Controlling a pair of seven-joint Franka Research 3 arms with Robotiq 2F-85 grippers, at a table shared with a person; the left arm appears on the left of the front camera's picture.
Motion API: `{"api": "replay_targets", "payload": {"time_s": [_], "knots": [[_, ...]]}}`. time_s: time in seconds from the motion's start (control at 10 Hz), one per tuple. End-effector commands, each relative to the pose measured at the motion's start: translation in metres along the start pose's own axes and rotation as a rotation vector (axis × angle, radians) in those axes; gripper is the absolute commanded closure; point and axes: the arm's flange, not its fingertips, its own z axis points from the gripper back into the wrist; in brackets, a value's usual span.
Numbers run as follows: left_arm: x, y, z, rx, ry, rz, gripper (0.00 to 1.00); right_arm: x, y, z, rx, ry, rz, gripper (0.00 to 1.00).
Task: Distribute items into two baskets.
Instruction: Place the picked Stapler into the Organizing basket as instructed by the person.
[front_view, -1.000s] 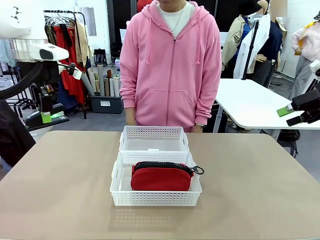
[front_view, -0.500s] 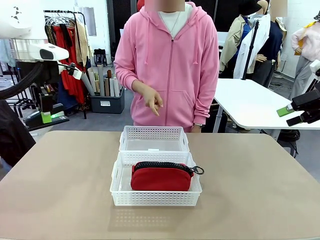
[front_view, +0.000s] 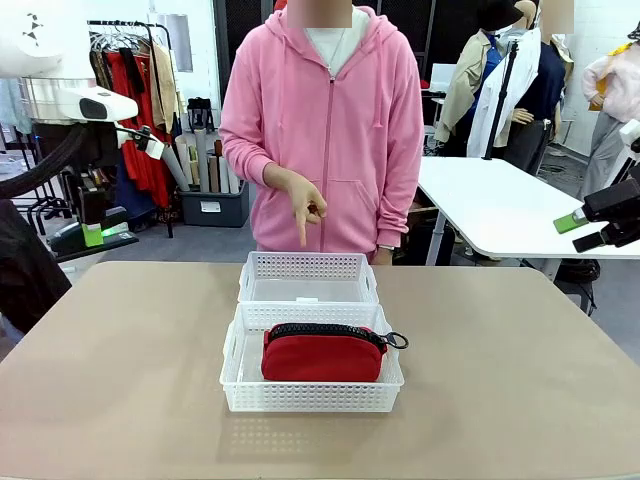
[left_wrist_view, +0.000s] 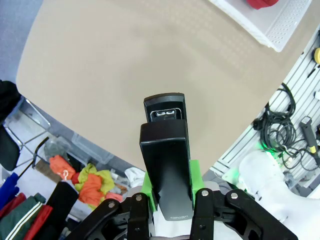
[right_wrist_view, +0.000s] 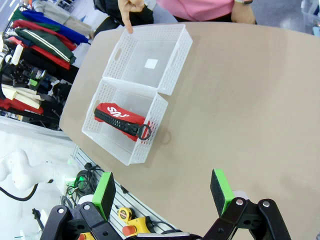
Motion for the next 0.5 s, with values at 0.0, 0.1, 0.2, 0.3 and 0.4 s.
{"api": "replay_targets", "payload": {"time_s": [0.0,0.1,0.2,0.3,0.4], "knots": [[-0.0007,-0.0016,0.0020,0.010,-0.007,0.012,1.00,0.0015,0.0006,-0.0009,0.014,-0.014,0.005,0.00],[-0.0007,-0.0016,0.0020,0.010,-0.007,0.012,1.00,0.0015,0.0006,-0.0009,0.014,-0.014,0.005,0.00],[-0.0007,-0.0016,0.0020,0.010,-0.007,0.012,1.00,0.0015,0.0006,-0.0009,0.014,-0.014,0.005,0.00],[-0.0007,-0.0016,0.0020,0.010,-0.007,0.012,1.00,0.0015,0.0006,-0.0009,0.014,-0.014,0.005,0.00],[-0.0007,-0.0016,0.0020,0.010,-0.007,0.012,1.00,0.0015,0.0006,-0.0009,0.014,-0.014,0.005,0.00]]}}
